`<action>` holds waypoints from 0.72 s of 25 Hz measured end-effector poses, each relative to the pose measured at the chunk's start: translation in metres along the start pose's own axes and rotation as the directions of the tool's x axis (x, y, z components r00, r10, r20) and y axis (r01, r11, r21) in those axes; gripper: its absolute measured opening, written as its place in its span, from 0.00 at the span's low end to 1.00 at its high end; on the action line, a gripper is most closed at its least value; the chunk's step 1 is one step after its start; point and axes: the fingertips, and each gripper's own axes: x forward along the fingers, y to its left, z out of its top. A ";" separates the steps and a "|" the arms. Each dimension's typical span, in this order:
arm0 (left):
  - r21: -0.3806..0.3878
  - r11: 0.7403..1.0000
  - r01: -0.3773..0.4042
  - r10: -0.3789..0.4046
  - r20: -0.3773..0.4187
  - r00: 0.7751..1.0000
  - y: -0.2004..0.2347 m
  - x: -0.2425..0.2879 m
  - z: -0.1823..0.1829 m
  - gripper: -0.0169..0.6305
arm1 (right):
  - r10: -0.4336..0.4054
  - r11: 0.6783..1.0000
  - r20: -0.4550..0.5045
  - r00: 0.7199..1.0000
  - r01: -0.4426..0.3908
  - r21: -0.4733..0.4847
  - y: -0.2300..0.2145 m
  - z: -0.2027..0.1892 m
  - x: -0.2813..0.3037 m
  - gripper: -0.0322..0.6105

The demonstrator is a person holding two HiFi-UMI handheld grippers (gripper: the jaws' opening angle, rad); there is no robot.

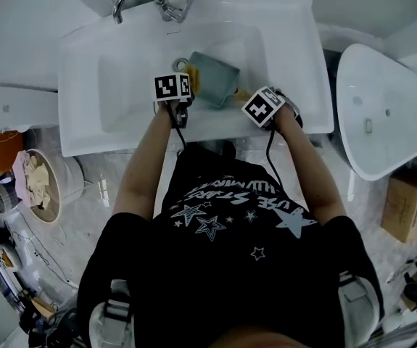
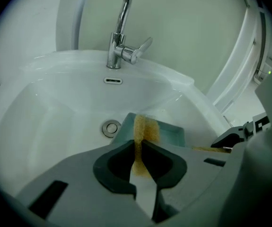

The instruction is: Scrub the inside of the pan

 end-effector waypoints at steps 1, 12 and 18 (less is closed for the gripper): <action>-0.004 1.000 0.000 0.000 0.008 1.000 -0.001 -0.003 -0.002 0.10 | 0.003 1.000 0.006 1.000 -0.003 -0.004 0.000 0.000 0.000 0.33; -0.023 0.999 0.032 -0.030 0.065 0.997 -0.011 -0.016 0.001 0.10 | 0.059 0.997 0.081 0.995 -0.063 0.047 -0.007 0.013 -0.012 0.33; -0.050 0.997 0.055 -0.050 0.093 0.994 0.000 -0.031 -0.002 0.10 | 0.026 0.996 0.066 0.997 -0.031 0.084 -0.007 0.013 -0.026 0.33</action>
